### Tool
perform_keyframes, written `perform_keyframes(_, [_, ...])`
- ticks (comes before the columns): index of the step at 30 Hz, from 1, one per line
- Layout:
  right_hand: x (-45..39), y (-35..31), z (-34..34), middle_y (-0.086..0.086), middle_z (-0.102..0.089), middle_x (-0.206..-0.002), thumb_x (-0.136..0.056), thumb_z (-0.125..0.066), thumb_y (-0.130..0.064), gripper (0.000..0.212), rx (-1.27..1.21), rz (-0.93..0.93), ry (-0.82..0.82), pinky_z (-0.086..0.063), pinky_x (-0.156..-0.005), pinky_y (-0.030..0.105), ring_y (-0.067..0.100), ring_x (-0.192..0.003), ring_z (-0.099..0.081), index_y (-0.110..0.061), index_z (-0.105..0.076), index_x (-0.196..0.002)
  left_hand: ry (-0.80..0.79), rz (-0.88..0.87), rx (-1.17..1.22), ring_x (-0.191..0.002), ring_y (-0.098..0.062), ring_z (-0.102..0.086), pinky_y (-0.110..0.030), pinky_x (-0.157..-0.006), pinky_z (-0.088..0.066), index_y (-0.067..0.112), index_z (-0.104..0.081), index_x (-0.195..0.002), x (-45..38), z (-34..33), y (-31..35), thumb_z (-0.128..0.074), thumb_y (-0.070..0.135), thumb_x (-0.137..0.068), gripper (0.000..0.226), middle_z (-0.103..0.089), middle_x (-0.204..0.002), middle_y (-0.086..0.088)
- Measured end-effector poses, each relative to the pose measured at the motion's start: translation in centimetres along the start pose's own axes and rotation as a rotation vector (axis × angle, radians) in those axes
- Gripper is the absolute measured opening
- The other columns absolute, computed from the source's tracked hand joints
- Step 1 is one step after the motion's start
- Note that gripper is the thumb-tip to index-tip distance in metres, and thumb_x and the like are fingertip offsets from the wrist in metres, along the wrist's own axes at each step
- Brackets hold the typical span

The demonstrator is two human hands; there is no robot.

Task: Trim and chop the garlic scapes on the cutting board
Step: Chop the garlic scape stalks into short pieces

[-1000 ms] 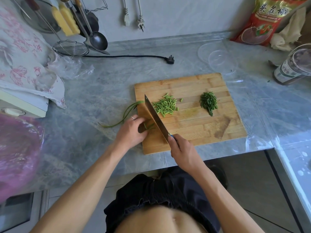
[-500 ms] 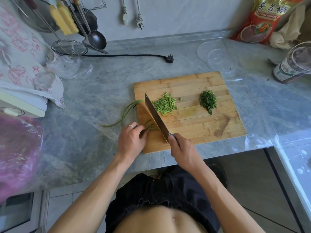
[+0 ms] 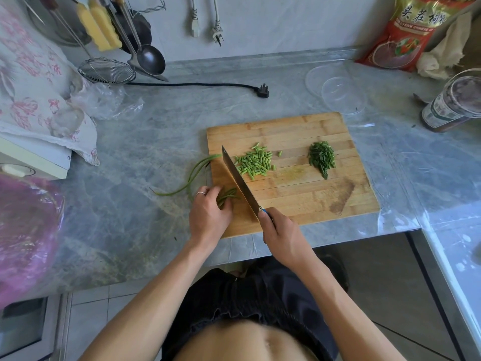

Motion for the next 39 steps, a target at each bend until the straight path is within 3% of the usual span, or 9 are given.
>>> perform_keyframes(6, [-0.3, 0.0, 0.0, 0.021, -0.053, -0.064, -0.103, -0.039, -0.034, 0.034, 0.005, -0.006, -0.012, -0.04, -0.056, 0.049, 0.037, -0.057, -0.047, -0.009, -0.048, -0.081, 0.03, -0.114, -0.063, -0.071, -0.026, -0.063, -0.031, -0.054, -0.046, 0.012, -0.071, -0.09, 1.2, 0.4, -0.1, -0.074, 0.012, -0.08, 0.01, -0.063, -0.084, -0.003])
perform_keyframes(15, [-0.4, 0.1, 0.0, 0.02, -0.054, -0.064, -0.103, -0.039, -0.034, 0.034, 0.009, -0.007, -0.02, -0.042, -0.056, 0.05, 0.036, -0.057, -0.048, -0.009, -0.05, -0.083, -0.006, -0.019, -0.029, -0.073, -0.023, -0.061, -0.036, -0.058, -0.05, 0.014, -0.07, -0.086, 0.3, 0.3, 0.0, -0.071, 0.019, -0.082, 0.006, -0.058, -0.085, 0.0])
perform_keyframes(20, [-0.4, 0.0, 0.1, 0.022, -0.055, -0.065, -0.103, -0.038, -0.033, 0.035, -0.007, -0.006, -0.015, -0.042, -0.057, 0.05, 0.038, -0.059, -0.049, -0.007, -0.05, -0.082, 0.015, 0.049, 0.033, -0.07, -0.013, -0.062, -0.032, -0.059, -0.052, 0.02, -0.073, -0.08, 0.2, 1.2, 0.4, -0.071, 0.018, -0.079, 0.002, -0.061, -0.081, 0.007])
perform_keyframes(24, [-0.3, 0.0, 0.1, 0.021, -0.055, -0.065, -0.103, -0.038, -0.033, 0.035, -0.011, -0.003, -0.011, -0.042, -0.057, 0.05, 0.037, -0.058, -0.049, -0.007, -0.049, -0.081, -0.047, 0.033, -0.055, -0.069, -0.019, -0.061, -0.028, -0.054, -0.042, 0.018, -0.069, -0.074, 1.2, 0.5, 0.5, -0.071, 0.023, -0.077, 0.006, -0.059, -0.077, 0.006])
perform_keyframes(31, [-0.3, 0.1, 0.2, 0.018, -0.056, -0.064, -0.103, -0.038, -0.033, 0.035, -0.018, -0.001, -0.009, -0.042, -0.057, 0.048, 0.034, -0.058, -0.05, -0.009, -0.048, -0.08, 0.002, 0.022, -0.104, -0.081, -0.025, -0.059, -0.03, -0.06, -0.04, 0.016, -0.065, -0.106, 1.0, -0.2, 0.5, -0.071, 0.035, -0.082, 0.031, -0.054, -0.097, -0.002])
perform_keyframes(35, [-0.3, 0.0, 0.1, 0.018, -0.053, -0.063, -0.103, -0.039, -0.033, 0.035, -0.019, -0.001, -0.018, -0.041, -0.054, 0.047, 0.034, -0.056, -0.048, -0.009, -0.047, -0.078, 0.003, -0.038, -0.056, -0.073, -0.027, -0.06, -0.034, -0.057, -0.048, 0.013, -0.071, -0.098, 0.3, -0.4, 0.1, -0.069, 0.024, -0.088, 0.015, -0.055, -0.088, -0.004])
perform_keyframes(39, [-0.5, -0.2, 0.0, 0.019, -0.052, -0.063, -0.102, -0.039, -0.034, 0.036, -0.013, -0.004, -0.041, -0.041, -0.055, 0.046, 0.035, -0.058, -0.047, -0.01, -0.046, -0.076, -0.004, -0.119, -0.022, -0.078, -0.027, -0.06, -0.04, -0.064, -0.051, 0.01, -0.072, -0.098, -0.4, -0.6, -0.2, -0.067, 0.018, -0.091, 0.012, -0.059, -0.088, -0.007])
Point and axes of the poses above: each hand's wrist, its own x-axis away from the middle knuckle, its own z-axis out of the back of the hand, y = z × x, the point moved 5 cm from there along -x, towards the middle knuckle
